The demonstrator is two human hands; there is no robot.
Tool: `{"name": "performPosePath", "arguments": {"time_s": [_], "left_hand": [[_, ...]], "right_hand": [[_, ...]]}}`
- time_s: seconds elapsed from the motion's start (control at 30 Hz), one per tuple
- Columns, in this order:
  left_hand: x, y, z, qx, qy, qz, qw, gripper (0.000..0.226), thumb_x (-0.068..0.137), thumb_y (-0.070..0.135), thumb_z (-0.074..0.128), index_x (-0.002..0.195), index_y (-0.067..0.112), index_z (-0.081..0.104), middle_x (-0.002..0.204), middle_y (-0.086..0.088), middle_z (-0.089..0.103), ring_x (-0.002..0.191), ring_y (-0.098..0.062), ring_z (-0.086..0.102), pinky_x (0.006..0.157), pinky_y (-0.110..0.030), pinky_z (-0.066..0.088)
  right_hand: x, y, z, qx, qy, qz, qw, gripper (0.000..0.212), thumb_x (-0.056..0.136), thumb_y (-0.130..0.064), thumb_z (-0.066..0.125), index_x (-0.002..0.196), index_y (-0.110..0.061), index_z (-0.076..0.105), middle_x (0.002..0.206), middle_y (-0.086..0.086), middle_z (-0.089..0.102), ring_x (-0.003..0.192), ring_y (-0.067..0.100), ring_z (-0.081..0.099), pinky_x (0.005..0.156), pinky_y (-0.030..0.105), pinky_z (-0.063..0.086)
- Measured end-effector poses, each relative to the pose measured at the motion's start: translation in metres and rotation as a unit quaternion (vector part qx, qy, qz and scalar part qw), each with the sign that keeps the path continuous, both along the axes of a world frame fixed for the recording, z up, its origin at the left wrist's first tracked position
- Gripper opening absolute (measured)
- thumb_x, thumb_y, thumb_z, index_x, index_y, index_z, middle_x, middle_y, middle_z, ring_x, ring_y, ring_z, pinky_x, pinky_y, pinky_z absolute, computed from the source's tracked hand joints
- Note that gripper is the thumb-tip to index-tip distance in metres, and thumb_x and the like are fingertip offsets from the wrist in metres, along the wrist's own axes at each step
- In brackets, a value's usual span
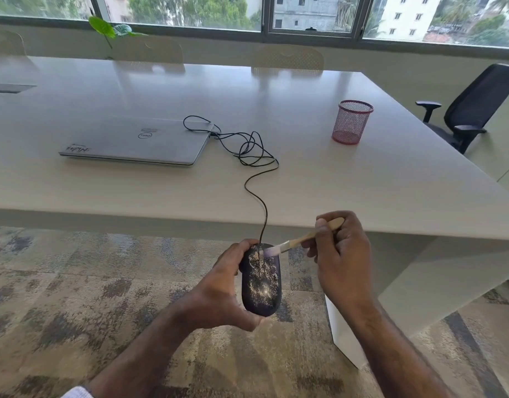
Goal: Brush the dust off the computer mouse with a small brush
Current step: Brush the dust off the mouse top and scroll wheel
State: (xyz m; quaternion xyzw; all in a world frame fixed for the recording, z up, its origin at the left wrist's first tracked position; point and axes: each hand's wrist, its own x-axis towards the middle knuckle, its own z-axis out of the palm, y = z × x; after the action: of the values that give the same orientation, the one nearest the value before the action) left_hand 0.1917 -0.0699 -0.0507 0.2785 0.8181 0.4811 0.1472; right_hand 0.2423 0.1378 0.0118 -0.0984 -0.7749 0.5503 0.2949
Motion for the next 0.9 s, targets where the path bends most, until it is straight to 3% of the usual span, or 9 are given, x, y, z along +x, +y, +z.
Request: {"name": "performPosePath", "arguments": {"time_s": [0.1,0.27,0.43,0.57,0.7,0.9], "left_hand": [[0.001,-0.001,0.001,0.001,-0.004,0.000,1.000,0.116,0.050,0.021,0.094,0.150,0.035,0.035,0.135,0.012,0.052,0.124,-0.009,0.054,0.105,-0.032,0.053],[0.002,-0.001,0.001,-0.001,-0.005,0.001,1.000,0.115,0.051,0.020,0.094,0.150,0.033,0.036,0.135,0.011,0.052,0.124,-0.008,0.054,0.107,-0.032,0.052],[0.001,-0.004,0.001,-0.001,-0.005,0.007,1.000,0.116,0.050,0.020,0.093,0.149,0.039,0.035,0.136,0.013,0.052,0.125,-0.007,0.053,0.100,-0.034,0.057],[0.002,-0.004,-0.001,-0.001,-0.004,0.007,1.000,0.115,0.051,0.020,0.093,0.149,0.038,0.035,0.136,0.012,0.052,0.125,-0.009,0.054,0.103,-0.035,0.055],[0.002,-0.003,-0.001,0.005,-0.002,0.005,1.000,0.115,0.051,0.020,0.093,0.148,0.041,0.035,0.136,0.014,0.052,0.125,-0.008,0.054,0.104,-0.032,0.054],[0.003,-0.004,-0.002,0.011,-0.002,0.003,1.000,0.113,0.052,0.015,0.094,0.144,0.046,0.037,0.135,0.012,0.053,0.124,-0.008,0.054,0.102,-0.024,0.052]], "right_hand": [[0.001,0.003,-0.003,0.020,-0.024,-0.009,0.999,0.018,0.103,-0.015,0.053,0.091,-0.029,0.054,0.070,0.002,0.073,0.058,0.019,0.068,0.060,0.052,0.058],[0.000,0.005,0.002,-0.004,0.015,-0.033,0.999,0.023,0.104,-0.016,0.053,0.090,-0.035,0.053,0.067,0.001,0.072,0.055,0.011,0.066,0.052,0.025,0.052],[0.000,0.008,-0.002,0.007,-0.041,-0.022,0.999,0.020,0.103,-0.014,0.052,0.089,-0.029,0.052,0.069,0.003,0.072,0.059,0.025,0.066,0.056,0.044,0.055],[0.003,0.011,0.000,-0.024,-0.016,-0.040,0.999,0.019,0.104,-0.015,0.052,0.090,-0.028,0.053,0.069,0.006,0.073,0.056,0.018,0.066,0.054,0.034,0.051],[0.003,0.008,0.001,-0.058,-0.014,-0.028,0.998,0.016,0.105,-0.014,0.051,0.093,-0.023,0.054,0.070,0.011,0.073,0.055,0.017,0.065,0.054,0.032,0.052],[0.008,0.009,0.001,-0.012,-0.027,-0.042,0.999,0.020,0.104,-0.014,0.051,0.089,-0.028,0.053,0.068,0.005,0.071,0.053,0.008,0.064,0.054,0.030,0.052]]}}
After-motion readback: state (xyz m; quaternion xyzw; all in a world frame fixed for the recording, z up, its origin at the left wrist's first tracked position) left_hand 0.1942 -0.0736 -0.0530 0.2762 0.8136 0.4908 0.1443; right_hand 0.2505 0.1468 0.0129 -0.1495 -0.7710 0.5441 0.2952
